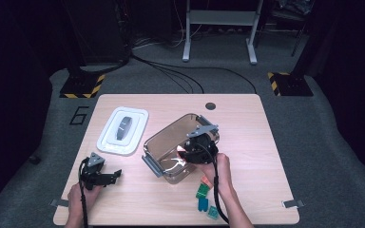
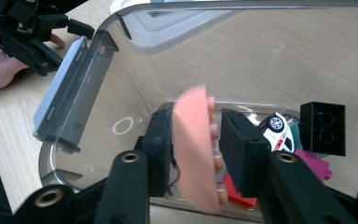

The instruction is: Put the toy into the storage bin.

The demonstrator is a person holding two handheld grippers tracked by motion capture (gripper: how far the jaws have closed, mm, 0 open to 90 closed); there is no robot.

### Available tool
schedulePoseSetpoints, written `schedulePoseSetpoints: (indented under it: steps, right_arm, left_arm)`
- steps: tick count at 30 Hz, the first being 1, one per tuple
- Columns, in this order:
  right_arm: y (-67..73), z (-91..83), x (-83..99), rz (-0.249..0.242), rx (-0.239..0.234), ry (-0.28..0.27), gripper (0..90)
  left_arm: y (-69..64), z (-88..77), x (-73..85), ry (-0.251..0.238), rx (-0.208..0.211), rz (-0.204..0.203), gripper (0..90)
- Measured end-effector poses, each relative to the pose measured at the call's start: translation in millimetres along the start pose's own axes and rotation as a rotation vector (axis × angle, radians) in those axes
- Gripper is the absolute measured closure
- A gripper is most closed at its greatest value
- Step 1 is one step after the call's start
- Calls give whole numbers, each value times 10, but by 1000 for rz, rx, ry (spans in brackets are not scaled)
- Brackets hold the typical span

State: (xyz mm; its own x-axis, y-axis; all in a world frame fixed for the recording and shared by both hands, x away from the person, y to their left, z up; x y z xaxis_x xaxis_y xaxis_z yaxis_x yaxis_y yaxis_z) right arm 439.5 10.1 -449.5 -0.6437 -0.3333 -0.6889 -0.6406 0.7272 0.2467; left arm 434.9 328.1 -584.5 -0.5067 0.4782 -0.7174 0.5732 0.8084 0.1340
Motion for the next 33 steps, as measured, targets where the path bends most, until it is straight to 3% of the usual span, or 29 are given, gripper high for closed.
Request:
schedulePoseSetpoints:
  steps: [3, 7, 17, 26, 31, 33]
  right_arm:
    - [4, -17, 7, -3, 1, -2, 584]
    - [-15, -88, 15, 5, 13, -19, 455]
    - [-116, -410, 141, 28, 45, -70, 244]
    - [-308, -537, 519, 55, 82, -60, 139]
    - [-425, -474, 740, 88, 94, -37, 143]
    - [-477, -427, 817, 94, 123, -31, 151]
  left_arm:
    - [0, 2, -1, -2, -1, -1, 106]
    - [1, 2, -1, -1, -1, -2, 107]
    - [0, 1, 0, -1, -1, -2, 106]
    - [2, 5, -3, -6, -4, -3, 107]
    - [3, 6, -3, -6, -5, -3, 107]
    - [3, 6, -3, -6, -5, -3, 106]
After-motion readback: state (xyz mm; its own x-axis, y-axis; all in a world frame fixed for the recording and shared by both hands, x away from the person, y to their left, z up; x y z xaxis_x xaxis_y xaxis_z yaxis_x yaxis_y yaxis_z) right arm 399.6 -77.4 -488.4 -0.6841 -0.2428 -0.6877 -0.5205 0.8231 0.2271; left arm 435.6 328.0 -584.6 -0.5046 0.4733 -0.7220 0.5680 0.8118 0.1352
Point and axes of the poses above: each handheld gripper's, and its own axes: z roughly forward along the jaws, x roughly out of its underside, y roughly to its left, the point moved 8 cm from there along z, roughly forward along the jaws, and after that the axes turned 11 degrees about z, right-handed, at the moved point
